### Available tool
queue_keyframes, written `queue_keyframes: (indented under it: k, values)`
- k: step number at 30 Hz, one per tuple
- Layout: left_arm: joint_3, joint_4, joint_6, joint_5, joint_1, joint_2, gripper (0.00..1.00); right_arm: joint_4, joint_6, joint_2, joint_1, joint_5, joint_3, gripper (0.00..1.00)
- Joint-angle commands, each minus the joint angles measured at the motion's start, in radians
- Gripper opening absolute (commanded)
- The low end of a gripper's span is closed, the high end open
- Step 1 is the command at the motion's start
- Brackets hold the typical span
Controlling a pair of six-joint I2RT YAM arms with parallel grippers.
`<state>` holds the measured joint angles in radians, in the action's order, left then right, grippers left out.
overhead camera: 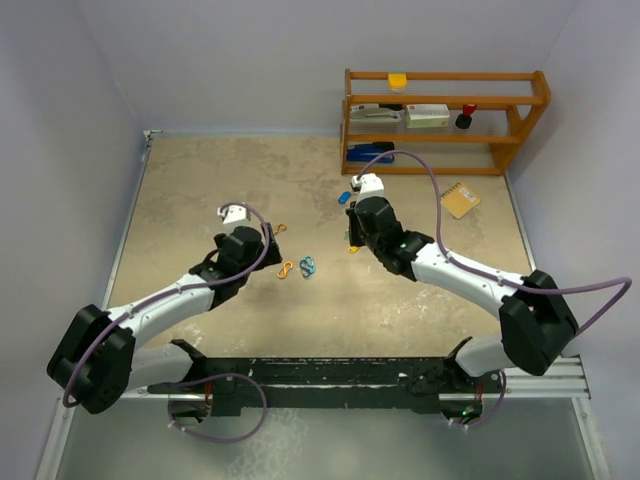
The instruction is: Put the keys on the keyring
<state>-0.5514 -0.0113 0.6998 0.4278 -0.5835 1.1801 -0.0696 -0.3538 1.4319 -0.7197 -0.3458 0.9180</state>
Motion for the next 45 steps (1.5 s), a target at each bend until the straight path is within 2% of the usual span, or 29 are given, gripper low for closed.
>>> queue_keyframes:
  k: [1, 8, 25, 45]
  values:
    - [-0.038, 0.036, -0.068, -0.002, -0.017, 0.060, 0.85, -0.024, 0.018, -0.060, -0.003, 0.005, -0.029, 0.00]
    - [-0.057, 0.040, -0.101, 0.003, -0.031, 0.160, 0.85, -0.025, 0.023, -0.071, -0.003, 0.027, -0.039, 0.00]
    - [-0.079, 0.109, -0.192, 0.007, -0.151, 0.282, 0.80, -0.024, 0.025, -0.078, -0.002, 0.029, -0.045, 0.00]
    - [-0.082, 0.106, -0.202, 0.063, -0.184, 0.340, 0.61, -0.027, 0.028, -0.090, -0.003, 0.023, -0.056, 0.00]
